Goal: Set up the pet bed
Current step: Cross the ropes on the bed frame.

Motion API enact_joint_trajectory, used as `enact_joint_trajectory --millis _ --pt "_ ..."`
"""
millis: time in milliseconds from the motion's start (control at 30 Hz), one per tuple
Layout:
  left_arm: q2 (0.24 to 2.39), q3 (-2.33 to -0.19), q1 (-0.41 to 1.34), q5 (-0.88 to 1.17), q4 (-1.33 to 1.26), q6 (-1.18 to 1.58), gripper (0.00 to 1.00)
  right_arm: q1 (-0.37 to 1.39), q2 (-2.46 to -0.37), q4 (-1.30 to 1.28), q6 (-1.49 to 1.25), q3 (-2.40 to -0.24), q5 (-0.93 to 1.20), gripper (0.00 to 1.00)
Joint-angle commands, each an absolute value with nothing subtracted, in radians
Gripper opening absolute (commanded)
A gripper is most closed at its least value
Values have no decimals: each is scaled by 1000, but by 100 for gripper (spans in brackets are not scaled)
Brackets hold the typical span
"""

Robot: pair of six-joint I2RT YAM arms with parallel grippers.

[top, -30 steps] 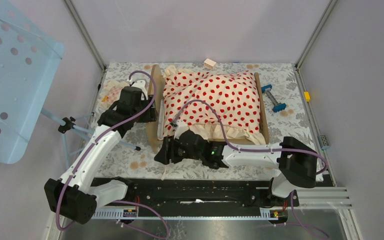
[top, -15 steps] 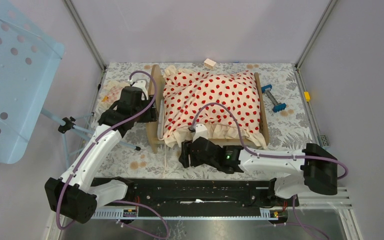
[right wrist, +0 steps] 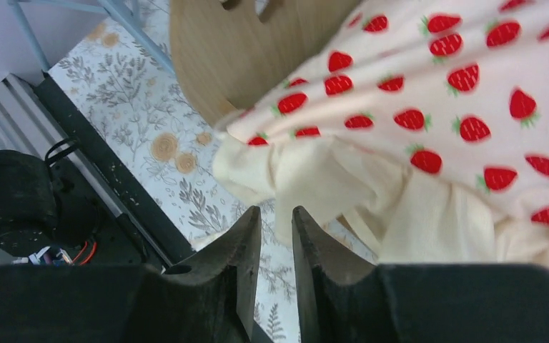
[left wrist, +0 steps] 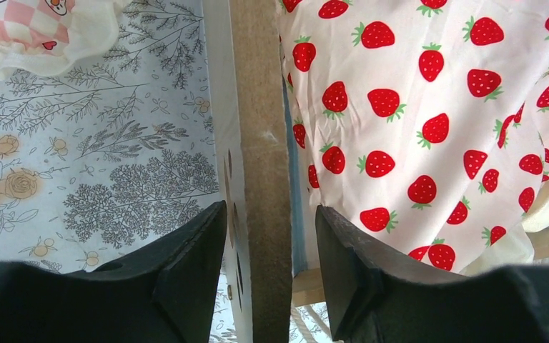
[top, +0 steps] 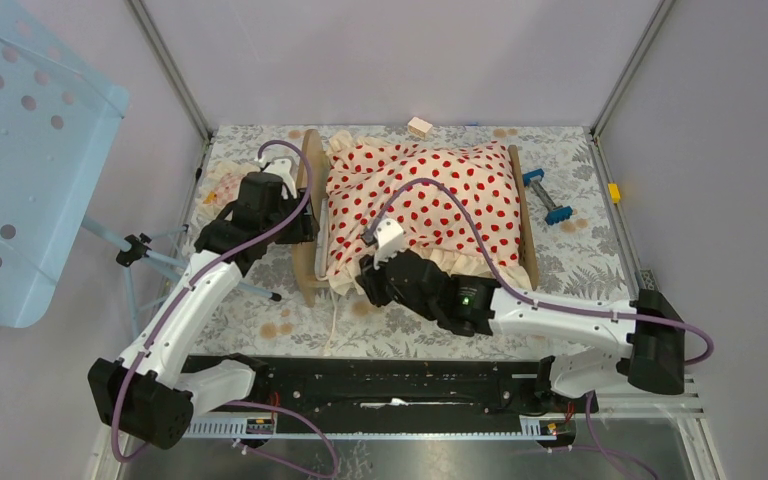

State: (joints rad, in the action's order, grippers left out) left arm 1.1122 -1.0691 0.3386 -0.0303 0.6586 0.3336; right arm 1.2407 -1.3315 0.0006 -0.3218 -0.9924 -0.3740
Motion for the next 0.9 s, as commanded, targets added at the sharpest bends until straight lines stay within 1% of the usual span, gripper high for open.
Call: enact_joint_trajectory --millis 0,100,167,267,467,600,867 --pt "1087 -1083 331 -8 607 342 52 1226 -1393 95 -185 -1065 -261 30" --pt "1088 -1076 331 -7 605 343 52 1226 -1436 142 -165 -1083 -194 35" --pt "1086 -1072 331 -5 602 344 52 1224 -1469 157 -158 -1100 -211 38" --pt "1085 -1066 330 -6 600 344 52 1213 -1519 172 -160 -1123 -227 39" --pt "1068 -1049 330 -5 601 349 52 1162 -1593 244 -222 -1123 -253 38" --pt "1048 -1044 328 -5 607 355 52 1119 -1625 331 -254 -1108 -210 38" --pt "1015 -1050 325 -12 624 359 52 1103 -1713 318 -260 -1199 -166 38"
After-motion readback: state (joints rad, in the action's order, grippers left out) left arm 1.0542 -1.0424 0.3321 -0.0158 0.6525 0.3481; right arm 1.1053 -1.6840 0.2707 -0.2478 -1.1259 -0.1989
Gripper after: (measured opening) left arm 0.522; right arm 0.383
